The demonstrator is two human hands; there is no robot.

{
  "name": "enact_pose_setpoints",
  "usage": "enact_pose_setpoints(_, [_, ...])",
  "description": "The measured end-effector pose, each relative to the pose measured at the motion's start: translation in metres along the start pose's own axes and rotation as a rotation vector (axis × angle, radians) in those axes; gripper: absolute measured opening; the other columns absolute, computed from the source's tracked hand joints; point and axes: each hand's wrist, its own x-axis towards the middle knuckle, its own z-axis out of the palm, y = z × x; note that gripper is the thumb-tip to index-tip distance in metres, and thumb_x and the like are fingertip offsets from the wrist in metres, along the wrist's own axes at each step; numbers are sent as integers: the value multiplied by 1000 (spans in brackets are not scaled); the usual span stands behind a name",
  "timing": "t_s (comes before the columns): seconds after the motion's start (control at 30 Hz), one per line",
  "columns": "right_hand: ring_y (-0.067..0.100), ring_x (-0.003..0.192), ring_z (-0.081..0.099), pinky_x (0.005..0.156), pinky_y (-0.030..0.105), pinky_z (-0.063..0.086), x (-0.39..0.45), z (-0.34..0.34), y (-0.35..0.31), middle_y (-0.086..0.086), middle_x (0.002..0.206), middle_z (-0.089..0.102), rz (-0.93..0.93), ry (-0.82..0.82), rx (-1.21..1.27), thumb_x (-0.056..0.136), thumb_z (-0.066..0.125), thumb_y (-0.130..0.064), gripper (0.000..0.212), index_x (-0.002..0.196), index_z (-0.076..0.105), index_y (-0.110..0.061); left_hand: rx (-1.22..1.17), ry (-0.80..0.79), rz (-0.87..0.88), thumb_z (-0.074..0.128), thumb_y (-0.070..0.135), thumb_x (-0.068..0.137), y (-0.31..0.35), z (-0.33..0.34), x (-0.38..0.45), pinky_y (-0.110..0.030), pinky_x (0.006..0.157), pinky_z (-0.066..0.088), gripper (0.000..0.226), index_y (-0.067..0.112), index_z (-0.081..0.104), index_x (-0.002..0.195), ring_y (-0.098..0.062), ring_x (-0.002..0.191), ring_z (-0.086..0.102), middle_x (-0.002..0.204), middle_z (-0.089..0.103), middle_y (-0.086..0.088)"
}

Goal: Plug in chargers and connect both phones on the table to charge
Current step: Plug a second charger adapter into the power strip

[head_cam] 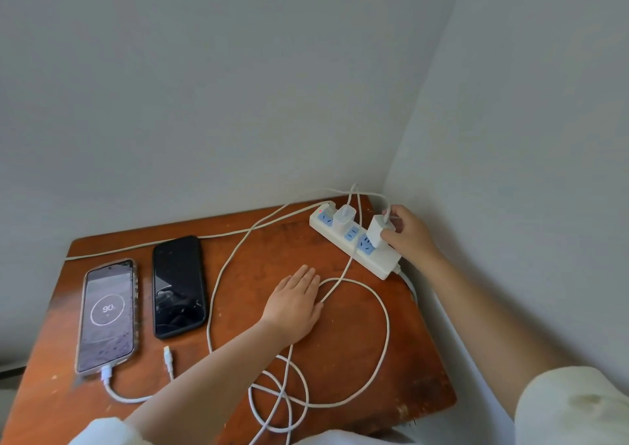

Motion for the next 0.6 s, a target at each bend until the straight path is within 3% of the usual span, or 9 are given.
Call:
enact_pose_setpoints(0.13, [30,104,57,58,16,44,-3,-6,7,18,114,58,8,63,-57,87,57,-8,14,101,52,-6,30,-28,8,23,39,97,-3,4,7,-32,113,1,55,15,6,143,-16,140,-3,155,4,-3])
enact_pose_setpoints(0.23, [28,103,58,69,25,47,-4,-6,4,16,116,60,-64,37,-181,89,58,-13,25,112,53,-5,53,-22,30,22,40,97,-6,8,10,-32,112,-2,56,14,4,143,-16,140,-5,155,1,-3])
enact_pose_setpoints(0.33, [30,101,61,73,31,49,-4,-6,-1,17,111,64,-131,66,-294,87,60,-12,20,104,56,-3,47,3,35,20,41,97,-7,14,9,-32,111,-6,57,14,2,143,-16,140,-8,155,-2,-3])
enact_pose_setpoints(0.47, [31,98,62,74,33,51,-1,-5,-7,18,106,67,-158,110,-266,87,59,-9,13,96,56,-1,26,29,24,18,42,96,-9,21,9,-31,110,-9,57,15,-1,143,-15,139,-11,154,-4,-3])
enact_pose_setpoints(0.6, [30,100,62,73,31,50,3,1,-11,17,109,66,-150,143,-219,88,58,-11,21,106,56,0,12,39,21,17,43,96,-10,25,9,-31,109,-11,57,16,-2,143,-15,139,-12,154,-5,-2])
